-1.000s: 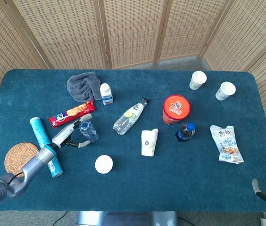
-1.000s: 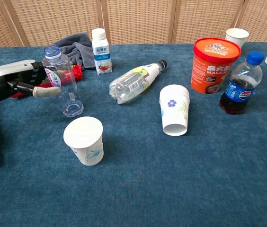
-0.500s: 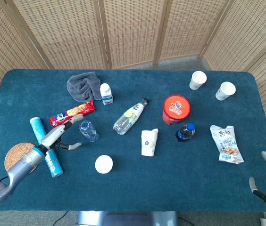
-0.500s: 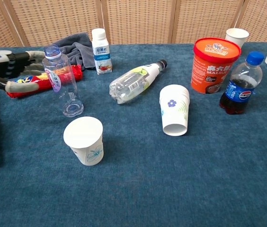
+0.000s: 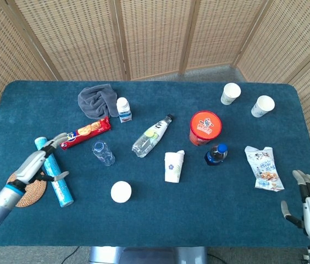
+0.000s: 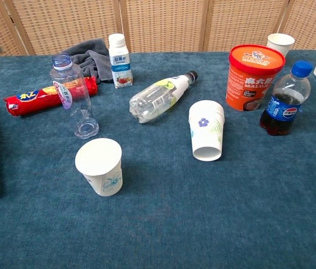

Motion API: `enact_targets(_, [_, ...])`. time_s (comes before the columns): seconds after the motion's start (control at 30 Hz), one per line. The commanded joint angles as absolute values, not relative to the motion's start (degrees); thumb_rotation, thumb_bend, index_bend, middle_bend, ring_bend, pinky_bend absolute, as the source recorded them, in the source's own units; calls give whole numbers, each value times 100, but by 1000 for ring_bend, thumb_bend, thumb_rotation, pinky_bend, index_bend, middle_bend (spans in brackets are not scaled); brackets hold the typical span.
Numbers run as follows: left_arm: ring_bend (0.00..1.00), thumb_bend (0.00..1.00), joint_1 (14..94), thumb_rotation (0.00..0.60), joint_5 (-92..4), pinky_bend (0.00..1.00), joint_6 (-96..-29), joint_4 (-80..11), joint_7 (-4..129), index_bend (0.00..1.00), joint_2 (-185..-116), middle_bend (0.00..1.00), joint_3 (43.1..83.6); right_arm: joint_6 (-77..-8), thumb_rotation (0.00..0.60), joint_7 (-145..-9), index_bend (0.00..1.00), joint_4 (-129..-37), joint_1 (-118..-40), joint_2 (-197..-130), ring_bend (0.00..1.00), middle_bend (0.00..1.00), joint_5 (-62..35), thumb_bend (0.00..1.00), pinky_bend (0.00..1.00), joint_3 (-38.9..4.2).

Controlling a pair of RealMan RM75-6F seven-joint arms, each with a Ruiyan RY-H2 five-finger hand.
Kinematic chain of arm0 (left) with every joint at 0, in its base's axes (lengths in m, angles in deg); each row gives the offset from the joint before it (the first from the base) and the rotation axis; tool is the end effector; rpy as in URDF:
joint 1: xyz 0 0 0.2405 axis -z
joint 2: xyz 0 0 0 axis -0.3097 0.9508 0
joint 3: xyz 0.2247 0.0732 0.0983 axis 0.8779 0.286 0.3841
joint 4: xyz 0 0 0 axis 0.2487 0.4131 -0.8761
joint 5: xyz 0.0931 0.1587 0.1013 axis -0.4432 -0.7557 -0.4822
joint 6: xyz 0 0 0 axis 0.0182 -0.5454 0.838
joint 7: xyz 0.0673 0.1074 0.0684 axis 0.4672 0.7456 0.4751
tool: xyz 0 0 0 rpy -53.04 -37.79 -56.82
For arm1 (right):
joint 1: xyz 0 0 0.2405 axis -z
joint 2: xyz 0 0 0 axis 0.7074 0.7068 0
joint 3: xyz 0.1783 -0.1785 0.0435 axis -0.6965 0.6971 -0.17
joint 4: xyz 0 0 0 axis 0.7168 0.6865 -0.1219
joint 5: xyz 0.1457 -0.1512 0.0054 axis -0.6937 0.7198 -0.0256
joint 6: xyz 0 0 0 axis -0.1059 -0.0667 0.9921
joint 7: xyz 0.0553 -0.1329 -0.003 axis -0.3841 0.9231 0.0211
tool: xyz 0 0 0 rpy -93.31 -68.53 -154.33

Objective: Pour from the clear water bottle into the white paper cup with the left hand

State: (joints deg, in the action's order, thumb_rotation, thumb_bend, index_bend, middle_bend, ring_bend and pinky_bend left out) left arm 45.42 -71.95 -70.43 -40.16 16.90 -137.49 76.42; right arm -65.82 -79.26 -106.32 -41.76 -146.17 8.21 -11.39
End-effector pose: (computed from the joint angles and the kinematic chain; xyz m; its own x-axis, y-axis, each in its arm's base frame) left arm -0.2849 0.2776 0.1028 -0.0975 0.3617 0.9272 0.9646 -0.1949 0.1775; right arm -0.3119 -0.1414 0.1509 0.2135 0.0213 0.9767 -0.9673 0.1446 0.2083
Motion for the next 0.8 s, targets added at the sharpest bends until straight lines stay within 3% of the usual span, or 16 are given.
enact_targets(0.03, [0, 335, 4145, 573, -6945, 0, -7450, -4311, 2224, 4, -13558, 0, 7583, -6425, 600, -7689, 0, -10701, -4311, -14632, 0, 39, 756, 445, 0, -1187])
enact_targets(0.27, [0, 370, 3610, 584, -6675, 27, -7763, -5016, 3380, 64, -13057, 0, 7672, -6230, 600, -7285, 0, -10793, -4500, -14599, 0, 38, 673, 449, 0, -1238])
enact_targets(0.8, [0, 376, 2887, 575, -5894, 62, -7774, -6740, 5625, 79, -11738, 18, 7869, -6402, 600, -6566, 0, -10507, -4597, -14638, 0, 29, 534, 457, 0, -1330])
